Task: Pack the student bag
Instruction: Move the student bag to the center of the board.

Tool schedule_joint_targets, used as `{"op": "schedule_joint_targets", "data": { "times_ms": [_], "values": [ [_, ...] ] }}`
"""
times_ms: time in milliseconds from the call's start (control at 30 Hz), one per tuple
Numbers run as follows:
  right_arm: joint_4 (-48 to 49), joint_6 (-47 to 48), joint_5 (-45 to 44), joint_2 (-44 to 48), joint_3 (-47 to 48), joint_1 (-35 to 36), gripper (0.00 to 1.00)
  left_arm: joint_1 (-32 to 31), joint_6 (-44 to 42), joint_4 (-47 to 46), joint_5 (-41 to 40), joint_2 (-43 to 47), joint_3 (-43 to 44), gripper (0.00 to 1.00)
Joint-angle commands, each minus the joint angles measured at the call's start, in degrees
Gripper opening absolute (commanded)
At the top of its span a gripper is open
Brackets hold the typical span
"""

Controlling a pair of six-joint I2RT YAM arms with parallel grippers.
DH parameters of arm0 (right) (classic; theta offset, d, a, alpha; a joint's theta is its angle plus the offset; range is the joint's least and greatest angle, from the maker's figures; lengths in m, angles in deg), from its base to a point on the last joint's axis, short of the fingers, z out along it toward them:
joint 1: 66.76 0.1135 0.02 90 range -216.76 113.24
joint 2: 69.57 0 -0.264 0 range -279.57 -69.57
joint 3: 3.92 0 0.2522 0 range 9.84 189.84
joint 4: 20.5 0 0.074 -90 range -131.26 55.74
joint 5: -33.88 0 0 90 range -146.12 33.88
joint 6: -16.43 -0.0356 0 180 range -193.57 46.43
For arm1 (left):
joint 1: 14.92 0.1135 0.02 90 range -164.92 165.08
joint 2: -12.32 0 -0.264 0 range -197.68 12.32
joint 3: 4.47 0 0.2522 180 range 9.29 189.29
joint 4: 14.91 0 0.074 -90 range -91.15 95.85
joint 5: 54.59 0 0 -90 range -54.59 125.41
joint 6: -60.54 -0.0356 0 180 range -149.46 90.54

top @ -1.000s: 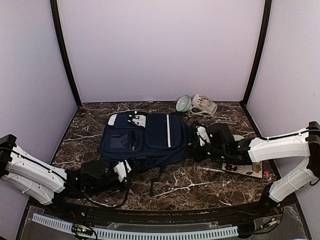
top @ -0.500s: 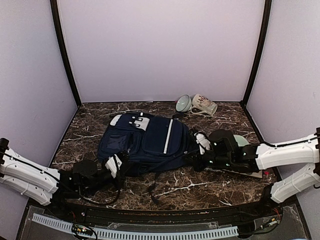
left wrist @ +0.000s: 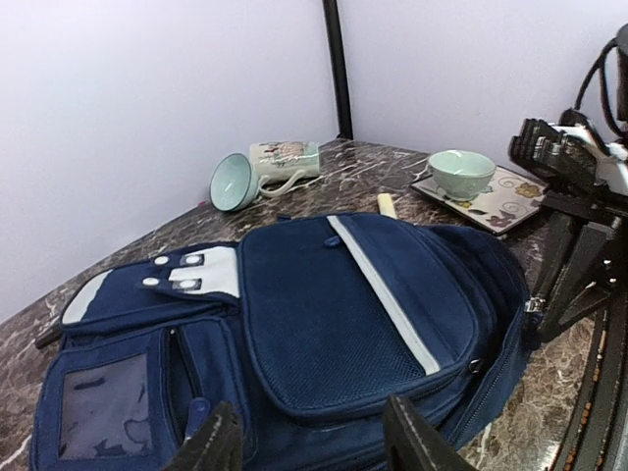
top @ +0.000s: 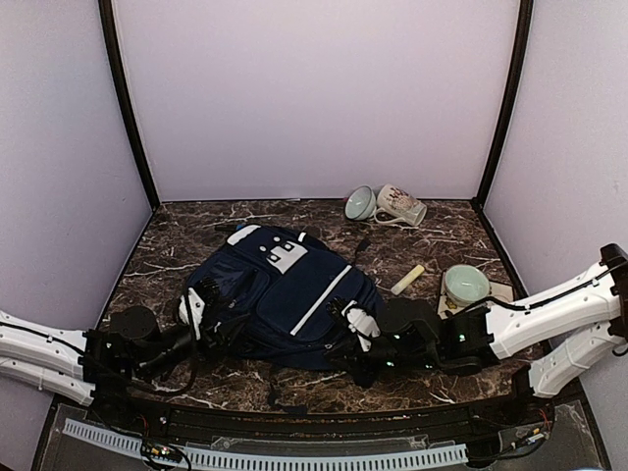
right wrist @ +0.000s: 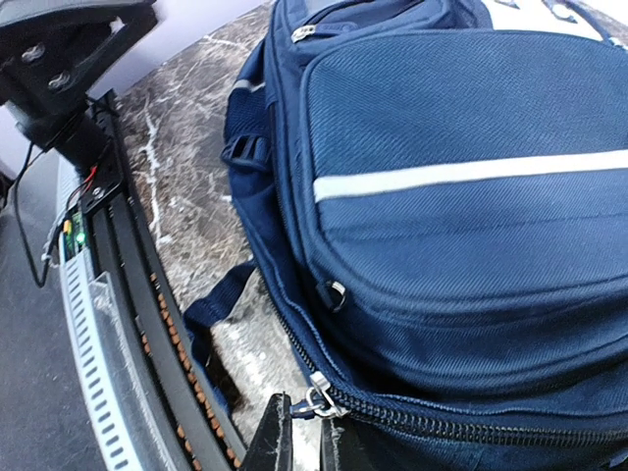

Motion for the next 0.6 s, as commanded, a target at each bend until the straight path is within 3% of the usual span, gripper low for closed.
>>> {"op": "schedule_joint_targets", "data": {
  "times_ms": [0,267,433,567],
  "values": [
    [4.97,1.32,-5.19,-0.49,3.95,0.30,0.00,-1.59,0.55,5.19,3.85,2.99,2.20,0.55],
    [4.44,1.53,-6.81,0.16,4.07,-0.39,0.00,-3.25,1.35,2.97,12.89,-2.31,4.31,0.56],
    [4.95,1.53,-5.45,-0.22,4.35,-0.42,0.00,-3.50,0.15,-0.16,19.73,-9.18,5.31,0.58],
    [5.23,1.42,-5.06,-0.05,4.13,-0.42,0.00,-3.50,-0.55,-2.73,20.75,-16.74,7.38,0.59]
  ]
}}
